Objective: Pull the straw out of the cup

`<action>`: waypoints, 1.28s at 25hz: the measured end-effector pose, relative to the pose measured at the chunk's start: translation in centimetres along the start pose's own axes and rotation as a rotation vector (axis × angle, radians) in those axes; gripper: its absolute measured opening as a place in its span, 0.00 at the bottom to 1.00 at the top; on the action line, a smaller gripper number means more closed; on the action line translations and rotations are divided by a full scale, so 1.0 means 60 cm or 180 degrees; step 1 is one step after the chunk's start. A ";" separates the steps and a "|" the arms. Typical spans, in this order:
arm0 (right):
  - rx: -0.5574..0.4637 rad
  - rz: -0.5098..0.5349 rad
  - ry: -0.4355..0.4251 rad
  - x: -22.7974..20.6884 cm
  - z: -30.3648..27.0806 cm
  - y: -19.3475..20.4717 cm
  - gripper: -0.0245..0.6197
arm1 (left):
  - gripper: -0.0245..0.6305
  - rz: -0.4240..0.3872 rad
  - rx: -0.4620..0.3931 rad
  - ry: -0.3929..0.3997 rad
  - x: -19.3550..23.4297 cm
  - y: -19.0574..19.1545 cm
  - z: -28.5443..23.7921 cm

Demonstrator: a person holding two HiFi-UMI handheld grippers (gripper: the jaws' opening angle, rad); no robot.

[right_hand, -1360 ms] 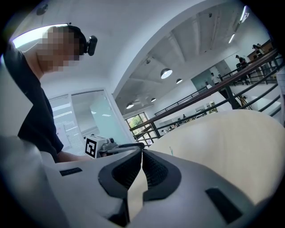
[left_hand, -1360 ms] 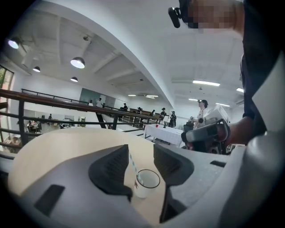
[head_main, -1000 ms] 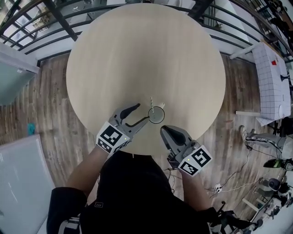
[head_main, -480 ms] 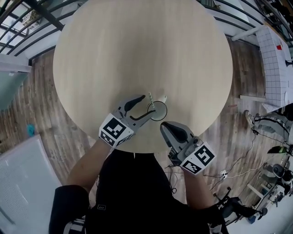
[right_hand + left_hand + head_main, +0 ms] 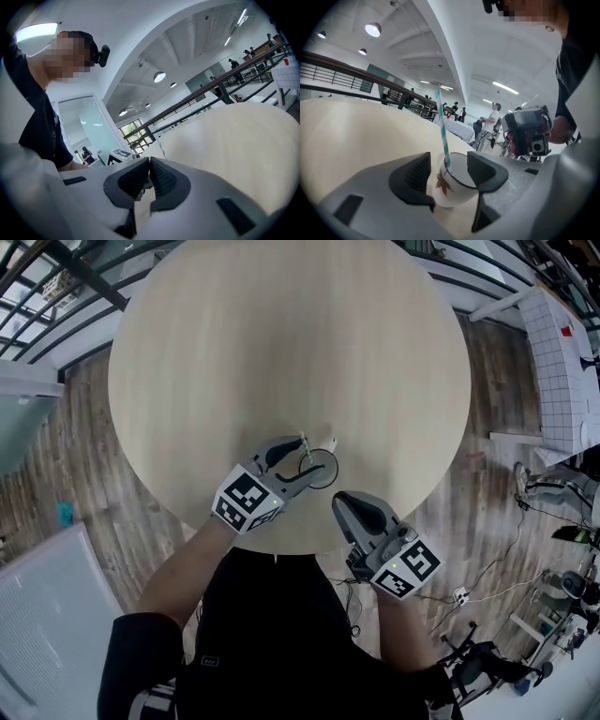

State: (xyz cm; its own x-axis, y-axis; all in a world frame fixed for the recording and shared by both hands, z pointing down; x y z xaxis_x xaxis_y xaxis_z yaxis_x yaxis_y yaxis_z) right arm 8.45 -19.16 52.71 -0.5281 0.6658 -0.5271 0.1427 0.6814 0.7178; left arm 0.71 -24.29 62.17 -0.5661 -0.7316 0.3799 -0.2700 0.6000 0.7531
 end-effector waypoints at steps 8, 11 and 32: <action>-0.0020 0.0037 0.0025 0.003 0.013 -0.018 0.07 | 0.28 -0.0055 0.0124 -0.0073 0.001 -0.001 -0.001; -0.0034 0.0046 0.0004 0.008 0.014 -0.026 0.07 | 0.25 -0.0035 0.0170 -0.0091 0.003 0.002 -0.001; -0.0275 0.0127 -0.0046 0.028 0.017 -0.101 0.07 | 0.08 -0.0009 0.0261 -0.0093 -0.002 -0.007 0.024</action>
State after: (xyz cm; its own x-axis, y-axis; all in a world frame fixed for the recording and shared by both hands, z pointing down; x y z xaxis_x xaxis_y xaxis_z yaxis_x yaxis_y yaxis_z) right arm 7.55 -21.85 47.01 -0.5113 0.6967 -0.5032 0.0903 0.6258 0.7747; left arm -0.24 -23.95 61.02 -0.5873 -0.7243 0.3612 -0.3338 0.6233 0.7072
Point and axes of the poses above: the fingertips, and each gripper's own axes: z backward along the fingers, x to its left, y out of its underside, the point moved 3 cm from there along z, backward along the fingers, and after that the axes turned 15 degrees about x, right-handed, at the moved point
